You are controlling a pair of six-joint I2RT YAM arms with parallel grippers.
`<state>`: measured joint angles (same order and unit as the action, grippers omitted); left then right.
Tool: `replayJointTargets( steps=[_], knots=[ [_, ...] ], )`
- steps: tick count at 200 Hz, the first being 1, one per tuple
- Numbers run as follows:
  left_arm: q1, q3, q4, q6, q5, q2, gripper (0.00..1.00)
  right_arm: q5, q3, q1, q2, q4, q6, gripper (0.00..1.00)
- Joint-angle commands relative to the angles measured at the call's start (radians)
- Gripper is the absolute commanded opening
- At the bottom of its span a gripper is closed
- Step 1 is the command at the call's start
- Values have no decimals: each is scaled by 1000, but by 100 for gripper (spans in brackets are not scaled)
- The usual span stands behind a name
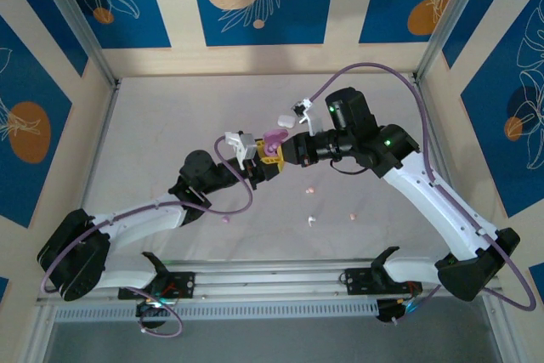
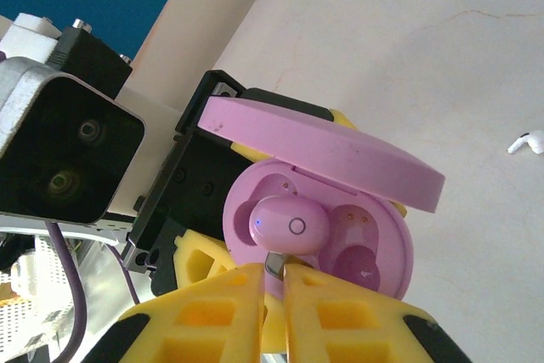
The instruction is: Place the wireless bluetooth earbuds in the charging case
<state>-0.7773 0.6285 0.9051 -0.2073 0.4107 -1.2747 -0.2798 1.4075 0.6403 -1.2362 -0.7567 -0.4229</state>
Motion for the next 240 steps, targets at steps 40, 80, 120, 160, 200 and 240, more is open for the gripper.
replayJointTargets(
  steps=[40,80,120,160,200,240],
  knots=[
    [-14,-7,49,17,8,28,33,55,48,-7,-2,-71,25,16],
    [-14,-6,49,14,14,27,33,86,48,-8,-8,-69,21,16],
    [-14,-4,46,13,23,28,33,106,53,-7,-16,-42,14,16],
    [-14,-2,38,16,26,31,33,118,59,-8,-28,-24,9,16],
    [-13,-1,37,18,25,30,33,86,61,-8,-40,-7,1,16],
    [-14,-2,39,18,27,29,33,64,56,-7,-44,9,-2,17]
  ],
)
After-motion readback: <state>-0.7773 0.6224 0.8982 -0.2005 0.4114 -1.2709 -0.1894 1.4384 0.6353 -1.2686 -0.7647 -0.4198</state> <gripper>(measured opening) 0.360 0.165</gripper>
